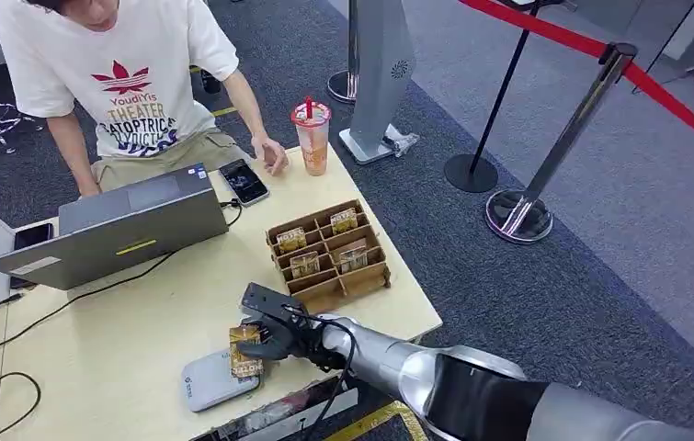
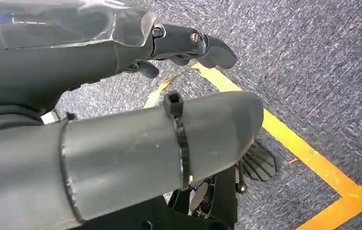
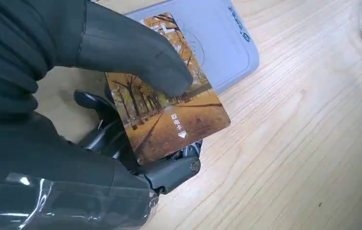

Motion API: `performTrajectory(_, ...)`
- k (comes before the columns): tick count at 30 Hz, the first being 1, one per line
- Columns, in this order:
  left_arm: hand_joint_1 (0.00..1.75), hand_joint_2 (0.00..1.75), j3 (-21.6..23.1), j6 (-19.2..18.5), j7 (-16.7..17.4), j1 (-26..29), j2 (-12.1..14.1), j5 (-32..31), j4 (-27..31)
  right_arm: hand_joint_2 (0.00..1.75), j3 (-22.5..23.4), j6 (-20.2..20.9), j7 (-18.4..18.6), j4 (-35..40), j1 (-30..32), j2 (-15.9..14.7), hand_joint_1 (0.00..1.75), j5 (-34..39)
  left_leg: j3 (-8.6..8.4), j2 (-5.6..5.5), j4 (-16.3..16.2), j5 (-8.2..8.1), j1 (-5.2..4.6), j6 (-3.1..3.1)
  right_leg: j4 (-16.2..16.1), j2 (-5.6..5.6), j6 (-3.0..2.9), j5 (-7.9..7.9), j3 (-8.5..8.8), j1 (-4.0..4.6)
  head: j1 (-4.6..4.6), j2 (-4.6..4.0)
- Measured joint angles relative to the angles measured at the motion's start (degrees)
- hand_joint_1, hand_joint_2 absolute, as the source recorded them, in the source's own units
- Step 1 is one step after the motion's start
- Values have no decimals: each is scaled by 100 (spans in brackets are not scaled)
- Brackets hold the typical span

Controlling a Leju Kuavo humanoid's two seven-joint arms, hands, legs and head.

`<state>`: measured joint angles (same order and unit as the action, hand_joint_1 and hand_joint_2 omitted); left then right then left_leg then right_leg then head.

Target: Pass the card to the sensor for recognition and then transmit it.

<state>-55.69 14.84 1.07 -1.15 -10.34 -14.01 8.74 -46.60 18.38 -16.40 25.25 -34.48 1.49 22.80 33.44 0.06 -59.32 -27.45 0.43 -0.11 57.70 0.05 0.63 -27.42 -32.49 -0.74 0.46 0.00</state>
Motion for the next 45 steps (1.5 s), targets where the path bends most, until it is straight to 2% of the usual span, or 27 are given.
performTrajectory(4,0,0,-7,-18,-15,2,-4,22,0,175,35,-96,-331,281,42,-68,175,220,10,-2,0,0,0,0,0,-1,0,0,-8,0,0,0)
performTrajectory(8,0,0,-7,-107,-59,1,-11,24,2,175,252,-267,-474,890,58,-230,175,359,12,-1,-1,0,-1,0,0,-1,0,0,-9,-1,0,0)
performTrajectory(16,0,0,-7,-195,-52,-7,-9,-7,2,175,1039,-629,-581,2606,441,-483,175,273,19,-2,-1,-1,-1,1,-1,-1,1,-2,-17,-1,0,0)
performTrajectory(26,0,0,-7,-245,-48,-27,-7,-22,2,175,1862,-800,-734,3714,533,-514,175,-140,19,-2,-1,-1,-1,1,-1,-1,1,-1,-16,-1,-2,0)
performTrajectory(37,0,0,-7,-188,-52,-101,-22,-42,2,175,2258,-977,-703,3984,12,-406,175,-621,24,-4,-1,0,-1,1,0,-4,1,-1,-16,0,0,0)
performTrajectory(43,0,0,-7,-162,-68,-119,-22,-109,2,175,2271,-1388,-548,3890,-486,-308,175,-966,24,-5,-1,0,-1,1,1,-5,0,0,-17,0,0,0)
performTrajectory(45,0,0,-2,-153,-74,-122,-22,-148,2,175,2271,-1688,-516,3801,-644,-262,175,-1205,25,-4,-1,0,-1,1,1,-4,0,0,-18,0,0,0)
